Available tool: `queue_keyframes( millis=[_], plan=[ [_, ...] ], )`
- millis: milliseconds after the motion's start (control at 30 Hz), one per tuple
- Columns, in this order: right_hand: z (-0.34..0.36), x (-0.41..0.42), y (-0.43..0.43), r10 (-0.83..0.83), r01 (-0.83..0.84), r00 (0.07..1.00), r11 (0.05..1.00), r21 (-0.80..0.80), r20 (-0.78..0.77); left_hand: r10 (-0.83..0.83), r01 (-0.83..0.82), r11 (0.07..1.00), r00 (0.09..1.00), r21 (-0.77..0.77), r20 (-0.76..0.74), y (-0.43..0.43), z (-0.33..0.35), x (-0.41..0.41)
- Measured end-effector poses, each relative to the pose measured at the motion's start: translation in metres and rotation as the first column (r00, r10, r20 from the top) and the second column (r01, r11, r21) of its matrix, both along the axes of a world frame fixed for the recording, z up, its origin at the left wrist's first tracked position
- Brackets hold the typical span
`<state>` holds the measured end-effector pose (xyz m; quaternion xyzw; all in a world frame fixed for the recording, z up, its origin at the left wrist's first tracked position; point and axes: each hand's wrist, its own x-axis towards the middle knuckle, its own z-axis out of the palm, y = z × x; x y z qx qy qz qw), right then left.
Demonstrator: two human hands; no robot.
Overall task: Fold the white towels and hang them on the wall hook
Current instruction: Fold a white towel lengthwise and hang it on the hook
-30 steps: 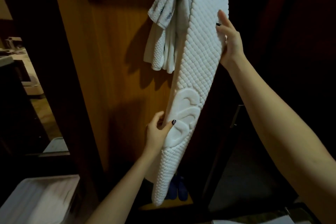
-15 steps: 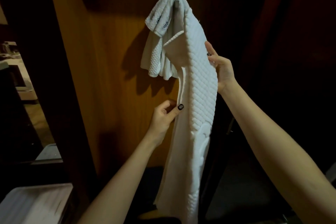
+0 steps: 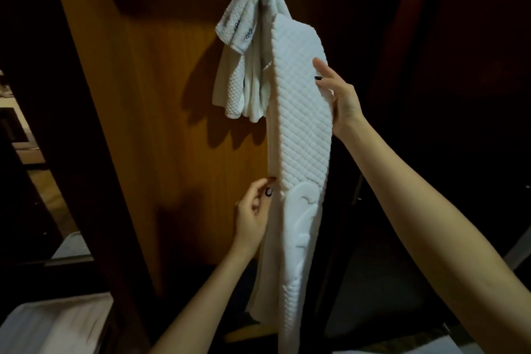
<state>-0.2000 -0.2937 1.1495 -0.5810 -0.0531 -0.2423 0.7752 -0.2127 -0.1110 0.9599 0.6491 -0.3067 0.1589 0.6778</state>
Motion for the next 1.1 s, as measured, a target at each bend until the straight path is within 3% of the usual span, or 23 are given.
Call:
queue_keyframes(
  millis=[100, 167, 300, 400, 500, 633, 1100],
  plan=[
    [0.004, 0.001, 0.001, -0.040, 0.040, 0.999, 0.999, -0.035, -0.002, 0.016, -0.024, 0.996, 0.996, 0.084, 0.090, 0.005, -0.007, -0.006],
    [0.008, 0.003, 0.003, -0.066, 0.067, 0.998, 0.996, -0.058, 0.021, 0.068, -0.098, 0.963, 0.990, 0.253, 0.124, 0.001, -0.017, -0.001],
    [0.019, 0.006, 0.008, -0.100, 0.110, 0.990, 0.990, -0.093, 0.104, 0.157, -0.120, 0.874, 0.987, 0.470, -0.040, -0.008, -0.039, 0.010],
    [0.026, 0.006, 0.008, -0.129, 0.141, 0.983, 0.986, -0.090, 0.135, 0.149, -0.045, 0.891, 0.969, 0.451, -0.197, -0.003, -0.056, 0.019],
    [0.024, 0.006, 0.005, -0.145, 0.152, 0.982, 0.987, -0.059, 0.120, -0.003, 0.112, 0.956, 0.929, 0.273, -0.370, 0.010, -0.068, 0.030],
    [0.016, 0.005, 0.000, -0.145, 0.145, 0.984, 0.989, 0.013, 0.102, -0.174, 0.327, 0.918, 0.842, 0.227, -0.511, 0.026, -0.075, 0.037],
    [0.011, -0.002, -0.008, -0.308, 0.293, 0.950, 0.936, 0.195, 0.052, -0.178, 0.436, 0.822, 0.808, 0.366, -0.562, 0.077, -0.129, 0.044]
  ],
)
